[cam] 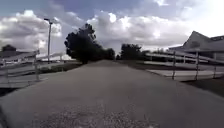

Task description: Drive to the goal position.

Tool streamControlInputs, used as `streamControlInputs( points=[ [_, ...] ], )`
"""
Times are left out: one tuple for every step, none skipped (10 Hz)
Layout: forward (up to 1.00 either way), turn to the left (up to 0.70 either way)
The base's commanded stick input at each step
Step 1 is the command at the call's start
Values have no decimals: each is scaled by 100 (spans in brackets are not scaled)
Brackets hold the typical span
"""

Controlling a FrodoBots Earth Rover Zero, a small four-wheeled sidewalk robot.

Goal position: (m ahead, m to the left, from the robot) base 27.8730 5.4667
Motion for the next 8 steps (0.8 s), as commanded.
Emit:
streamControlInputs(
  points=[
    [70, 0],
    [70, 0],
    [70, 0],
    [70, 35],
    [70, 31],
    [70, 11],
    [70, 0],
    [70, 0]
  ],
)
